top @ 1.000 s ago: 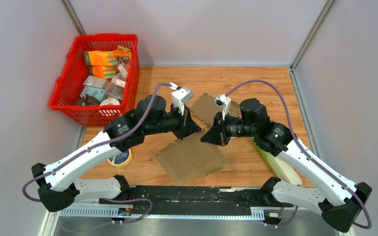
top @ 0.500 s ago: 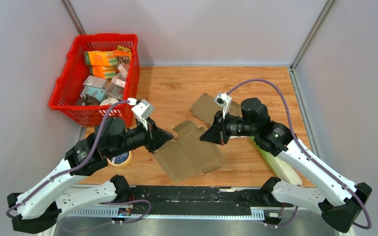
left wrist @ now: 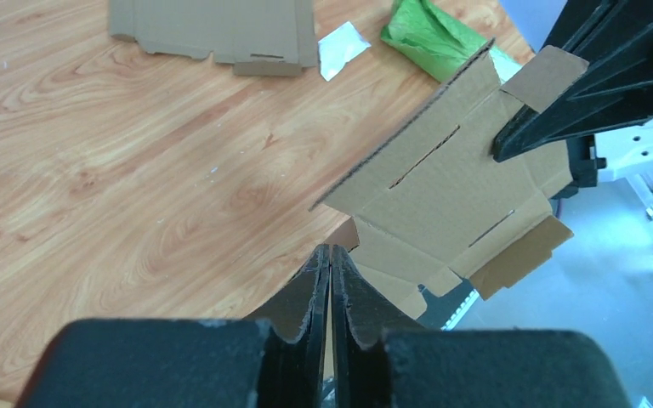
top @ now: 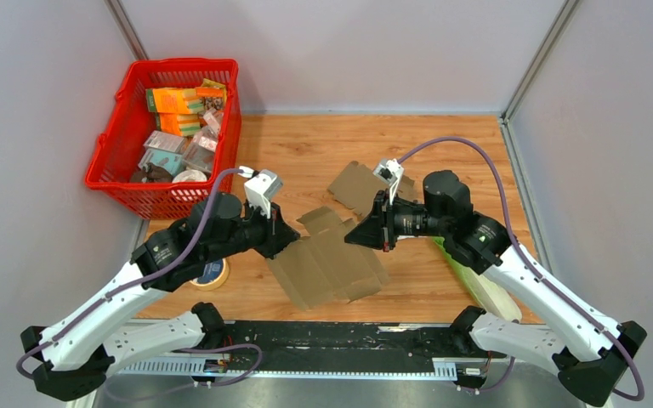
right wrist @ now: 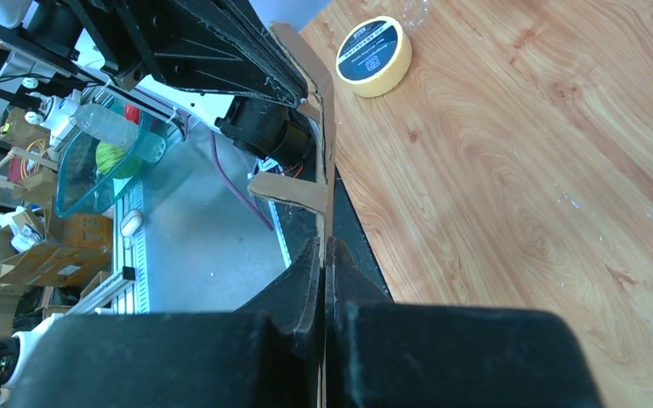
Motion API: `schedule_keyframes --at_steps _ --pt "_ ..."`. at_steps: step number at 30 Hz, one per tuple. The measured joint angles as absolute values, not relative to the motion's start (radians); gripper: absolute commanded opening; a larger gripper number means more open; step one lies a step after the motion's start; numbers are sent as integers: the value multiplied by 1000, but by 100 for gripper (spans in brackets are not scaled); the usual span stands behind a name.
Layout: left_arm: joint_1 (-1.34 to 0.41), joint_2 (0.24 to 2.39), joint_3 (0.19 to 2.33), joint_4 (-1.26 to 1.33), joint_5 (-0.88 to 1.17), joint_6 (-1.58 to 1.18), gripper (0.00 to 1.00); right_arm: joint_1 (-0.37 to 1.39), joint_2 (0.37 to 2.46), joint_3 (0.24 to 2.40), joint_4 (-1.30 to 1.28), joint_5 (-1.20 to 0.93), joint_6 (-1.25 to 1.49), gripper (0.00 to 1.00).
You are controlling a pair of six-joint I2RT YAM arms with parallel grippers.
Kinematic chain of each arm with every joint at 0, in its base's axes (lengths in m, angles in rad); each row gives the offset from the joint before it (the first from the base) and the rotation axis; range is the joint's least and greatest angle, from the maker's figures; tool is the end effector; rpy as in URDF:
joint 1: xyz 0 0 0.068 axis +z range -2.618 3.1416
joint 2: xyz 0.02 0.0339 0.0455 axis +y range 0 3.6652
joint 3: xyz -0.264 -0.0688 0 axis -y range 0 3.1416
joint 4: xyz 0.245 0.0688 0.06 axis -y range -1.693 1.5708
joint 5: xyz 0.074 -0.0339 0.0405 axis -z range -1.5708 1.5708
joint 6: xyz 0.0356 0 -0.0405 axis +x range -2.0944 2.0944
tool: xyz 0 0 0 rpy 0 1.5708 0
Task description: Fold the paper box
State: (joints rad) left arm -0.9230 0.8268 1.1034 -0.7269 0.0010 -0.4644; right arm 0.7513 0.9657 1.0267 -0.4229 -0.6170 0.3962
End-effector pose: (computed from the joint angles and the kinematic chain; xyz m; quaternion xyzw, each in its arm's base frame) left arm 0.0960 -0.1270 0.3847 0.1928 0.8249 -0.3401 0.4083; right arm 0.1373 0.1564 0.3690 -0.3083 0.7412 0.5037 0.3192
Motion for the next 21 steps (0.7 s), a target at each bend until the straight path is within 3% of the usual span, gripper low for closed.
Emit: schedule_keyframes --at_steps 21 --pt "-884 804 954 -567 183 -508 7 750 947 929 -263 -702 521 0"
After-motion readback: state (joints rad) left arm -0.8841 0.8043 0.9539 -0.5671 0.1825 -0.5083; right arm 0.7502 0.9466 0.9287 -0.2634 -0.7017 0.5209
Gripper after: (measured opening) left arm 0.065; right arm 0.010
